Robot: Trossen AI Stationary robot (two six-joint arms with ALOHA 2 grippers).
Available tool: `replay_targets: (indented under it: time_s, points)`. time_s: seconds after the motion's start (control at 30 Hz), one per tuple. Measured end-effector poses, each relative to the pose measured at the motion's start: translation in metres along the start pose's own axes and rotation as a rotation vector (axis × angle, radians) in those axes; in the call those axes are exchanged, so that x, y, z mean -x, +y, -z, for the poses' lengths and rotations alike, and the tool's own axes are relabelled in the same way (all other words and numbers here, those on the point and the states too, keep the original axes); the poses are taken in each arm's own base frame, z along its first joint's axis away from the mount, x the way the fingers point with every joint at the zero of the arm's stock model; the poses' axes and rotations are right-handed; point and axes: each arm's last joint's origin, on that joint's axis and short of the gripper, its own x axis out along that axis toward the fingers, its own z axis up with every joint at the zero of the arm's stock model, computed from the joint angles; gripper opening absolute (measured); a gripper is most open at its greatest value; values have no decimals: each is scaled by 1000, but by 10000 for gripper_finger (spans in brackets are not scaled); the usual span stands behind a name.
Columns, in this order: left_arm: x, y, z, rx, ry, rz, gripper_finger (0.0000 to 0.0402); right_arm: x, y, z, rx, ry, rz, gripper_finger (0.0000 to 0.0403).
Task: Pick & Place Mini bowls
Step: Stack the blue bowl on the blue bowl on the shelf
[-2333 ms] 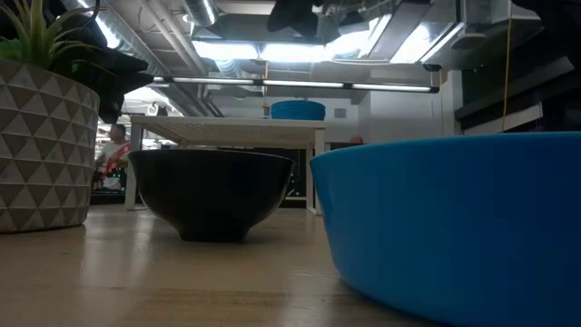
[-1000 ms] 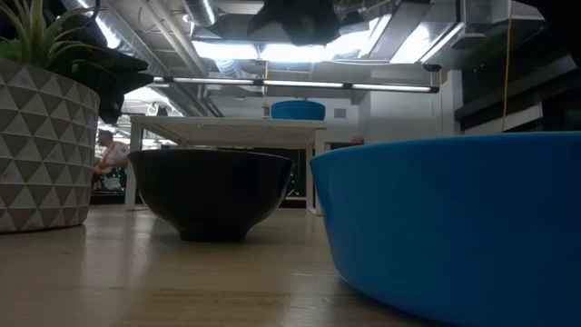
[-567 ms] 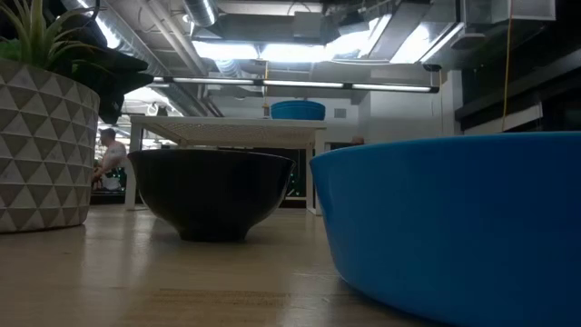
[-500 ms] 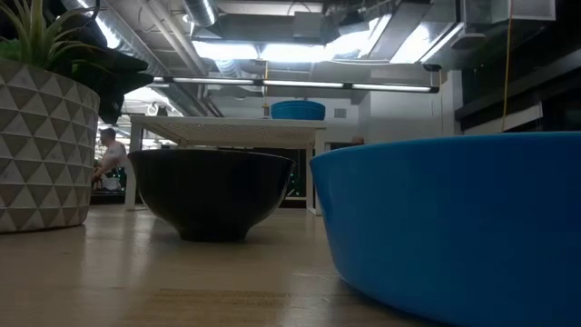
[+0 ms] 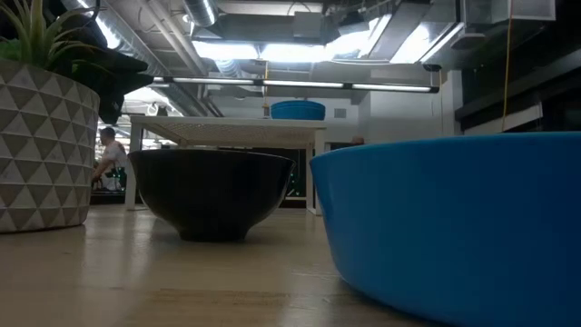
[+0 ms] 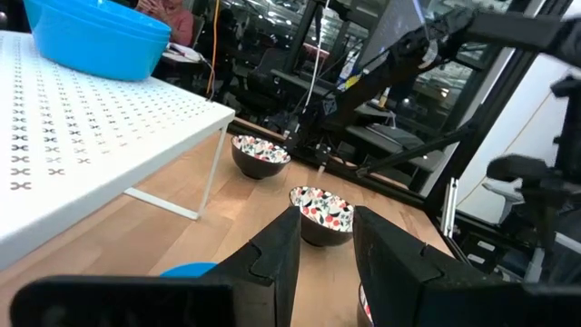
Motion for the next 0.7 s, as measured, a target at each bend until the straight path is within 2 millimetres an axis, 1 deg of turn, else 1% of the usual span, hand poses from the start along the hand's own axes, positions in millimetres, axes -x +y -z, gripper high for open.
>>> replay_targets:
  time_s: [0.1,0.2,0.43,0.53,0.7]
  points:
    - [0,0,0,0,2,-1,100,-13,11,15,131,30,16,220]
    - [0,0,0,0,0,0,100,-30,18,27,209,58,42,220]
    - [0,0,0,0,-1,0,100,-73,15,44,237,152,140,220]
    - [0,0,0,0,-1,0,100,-85,14,48,245,176,165,220]
    - [0,0,0,0,-1,0,100,-97,11,52,247,201,191,220]
